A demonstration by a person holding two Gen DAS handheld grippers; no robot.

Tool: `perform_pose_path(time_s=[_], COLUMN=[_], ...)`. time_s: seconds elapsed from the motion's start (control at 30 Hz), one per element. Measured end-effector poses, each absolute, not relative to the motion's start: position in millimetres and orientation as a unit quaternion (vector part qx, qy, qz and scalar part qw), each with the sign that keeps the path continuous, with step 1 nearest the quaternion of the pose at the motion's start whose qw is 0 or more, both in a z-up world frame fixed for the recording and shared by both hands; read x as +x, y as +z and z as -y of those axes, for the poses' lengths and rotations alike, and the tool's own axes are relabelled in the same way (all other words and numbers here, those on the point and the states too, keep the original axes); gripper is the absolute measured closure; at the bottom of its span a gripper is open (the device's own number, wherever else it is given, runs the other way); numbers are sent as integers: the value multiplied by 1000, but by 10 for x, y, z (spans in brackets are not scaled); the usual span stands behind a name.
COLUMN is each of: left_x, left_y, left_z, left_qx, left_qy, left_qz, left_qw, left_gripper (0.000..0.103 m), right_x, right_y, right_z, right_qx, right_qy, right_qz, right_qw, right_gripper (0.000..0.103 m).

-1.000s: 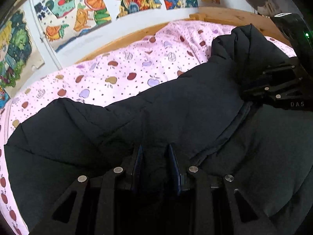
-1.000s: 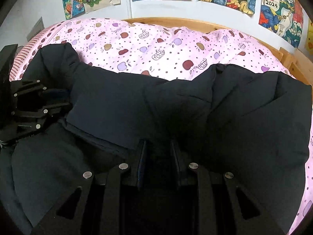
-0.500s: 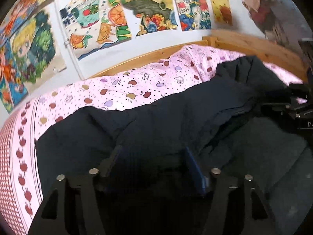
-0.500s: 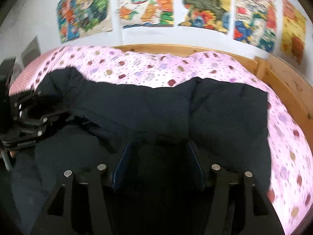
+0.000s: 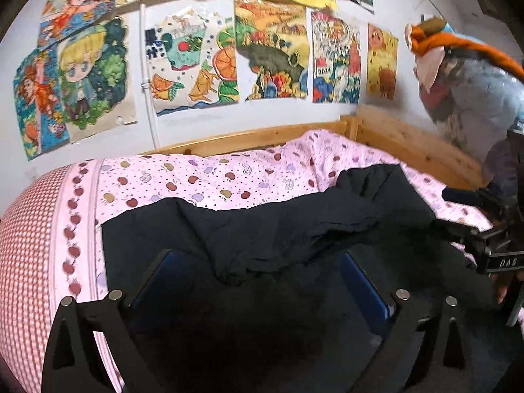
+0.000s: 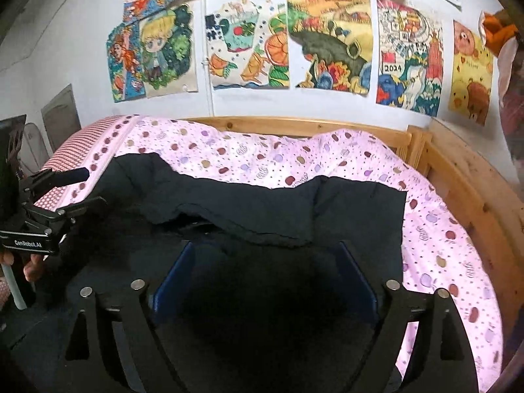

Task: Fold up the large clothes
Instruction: 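Open both tools and pull them back from the folded jacket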

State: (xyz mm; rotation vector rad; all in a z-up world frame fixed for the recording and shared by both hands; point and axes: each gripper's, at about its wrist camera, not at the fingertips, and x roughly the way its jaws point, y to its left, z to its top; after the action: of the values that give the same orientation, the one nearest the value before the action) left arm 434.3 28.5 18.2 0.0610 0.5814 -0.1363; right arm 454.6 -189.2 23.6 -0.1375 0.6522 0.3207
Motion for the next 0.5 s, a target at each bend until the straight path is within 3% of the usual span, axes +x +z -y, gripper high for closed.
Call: perform_pose_path(time_s=[0.2, 0.5], left_x=[3894, 3129], left_y=[349, 518], left_z=[-278, -237], left_qx=[8, 21], left_qy=[-55, -8], left_qz=[-274, -246], left_qw=[960, 969], left_gripper=[0, 0], right_x=[4090, 3430], right_y=[492, 755], right_z=[1933, 2057], right_qx=[-84, -85], right_qy=[177, 176], right_qz=[-302, -287], right_qw=[933, 938], right_gripper=[9, 7])
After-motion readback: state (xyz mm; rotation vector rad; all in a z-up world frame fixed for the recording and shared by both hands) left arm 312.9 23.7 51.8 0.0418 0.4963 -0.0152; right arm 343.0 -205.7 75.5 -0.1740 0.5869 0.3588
